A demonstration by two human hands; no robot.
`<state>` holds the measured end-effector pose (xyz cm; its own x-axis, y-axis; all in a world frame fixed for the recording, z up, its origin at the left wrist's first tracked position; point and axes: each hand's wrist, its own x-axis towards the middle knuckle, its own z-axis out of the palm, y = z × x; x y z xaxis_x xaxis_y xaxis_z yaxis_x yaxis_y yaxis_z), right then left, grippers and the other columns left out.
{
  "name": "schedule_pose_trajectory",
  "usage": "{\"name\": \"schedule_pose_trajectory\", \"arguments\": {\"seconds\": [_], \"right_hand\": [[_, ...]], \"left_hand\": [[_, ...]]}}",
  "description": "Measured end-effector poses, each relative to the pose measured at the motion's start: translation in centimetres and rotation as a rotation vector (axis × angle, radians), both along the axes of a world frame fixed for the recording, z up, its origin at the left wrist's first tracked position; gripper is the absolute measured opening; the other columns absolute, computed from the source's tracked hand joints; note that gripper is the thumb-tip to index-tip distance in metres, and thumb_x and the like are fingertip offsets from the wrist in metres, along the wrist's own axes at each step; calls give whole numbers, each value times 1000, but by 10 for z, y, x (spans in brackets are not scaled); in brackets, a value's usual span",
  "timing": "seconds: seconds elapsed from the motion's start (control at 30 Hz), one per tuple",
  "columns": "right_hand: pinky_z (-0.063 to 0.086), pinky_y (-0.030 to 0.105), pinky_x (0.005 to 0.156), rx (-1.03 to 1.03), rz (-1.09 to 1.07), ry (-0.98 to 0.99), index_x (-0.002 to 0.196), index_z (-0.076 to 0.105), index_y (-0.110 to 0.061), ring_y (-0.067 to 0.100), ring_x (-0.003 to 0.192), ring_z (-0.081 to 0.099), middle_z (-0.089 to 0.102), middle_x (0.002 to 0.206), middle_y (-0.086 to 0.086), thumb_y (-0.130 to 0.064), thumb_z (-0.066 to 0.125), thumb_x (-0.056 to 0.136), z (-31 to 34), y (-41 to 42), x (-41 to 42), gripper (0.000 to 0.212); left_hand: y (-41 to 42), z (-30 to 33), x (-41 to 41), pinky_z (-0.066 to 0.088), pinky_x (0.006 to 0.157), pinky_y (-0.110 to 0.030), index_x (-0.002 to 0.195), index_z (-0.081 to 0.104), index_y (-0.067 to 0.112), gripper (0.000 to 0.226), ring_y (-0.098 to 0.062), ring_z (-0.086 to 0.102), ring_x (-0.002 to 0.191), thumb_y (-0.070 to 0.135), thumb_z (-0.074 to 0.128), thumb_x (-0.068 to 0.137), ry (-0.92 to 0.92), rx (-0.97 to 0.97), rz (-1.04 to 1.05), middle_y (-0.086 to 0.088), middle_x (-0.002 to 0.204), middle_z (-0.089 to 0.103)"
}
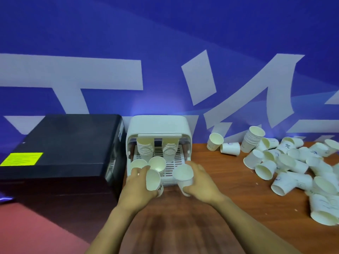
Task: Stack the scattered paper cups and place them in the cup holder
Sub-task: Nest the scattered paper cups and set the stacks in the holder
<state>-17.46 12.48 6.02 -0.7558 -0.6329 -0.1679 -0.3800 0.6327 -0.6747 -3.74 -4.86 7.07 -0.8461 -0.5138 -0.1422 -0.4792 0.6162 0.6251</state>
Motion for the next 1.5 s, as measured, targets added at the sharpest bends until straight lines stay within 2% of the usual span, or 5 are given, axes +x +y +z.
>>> {"name": "schedule_pose_trajectory", "arguments": {"seconds": [0.43, 0.67, 1.07, 1.3, 1.5], "right_hand": [[49, 34, 93, -101, -36, 7, 134, 28, -41, 15, 118, 47, 39, 132, -9, -23, 67, 66, -7, -76, -11, 80], [46, 34, 93, 39, 12, 156, 138, 21, -38, 16, 125, 44, 34, 141, -9, -29, 67, 74, -22, -108, -29, 80], [42, 32, 97, 138, 79, 92, 142, 24, -35, 18, 127, 39, 35, 140, -7, -42, 68, 76, -59, -118, -36, 80], [34, 36, 108, 225, 106, -145, 150, 6, -33, 17, 135, 35, 26, 151, -7, -70, 66, 65, -67, -109, -33, 111], [37, 33, 106, 193, 87, -116, 149, 9, -39, 15, 133, 38, 30, 149, -6, -53, 67, 77, -58, -98, -32, 94]], "left_hand": [[-58, -11, -34, 49, 83, -30, 138, 34, 32, 70, -16, 43, 115, 34, 70, 78, 174, -132, 102, 9, 128, 29], [-73, -33, -57, 49, 85, -34, 140, 31, 35, 71, -17, 51, 110, 44, 66, 79, 107, -154, 78, 9, 130, 31], [-83, -65, -65, 51, 83, -35, 145, 30, 32, 80, -23, 48, 115, 49, 67, 76, -124, -254, 73, -1, 136, 33], [-80, -80, -63, 33, 108, -42, 150, 6, 34, 79, -22, 15, 141, 47, 52, 87, -300, -156, 9, 2, 156, 8], [-71, -64, -59, 29, 113, -41, 150, 6, 35, 85, -25, 7, 145, 43, 58, 84, -211, -141, -18, -4, 159, 1]]}}
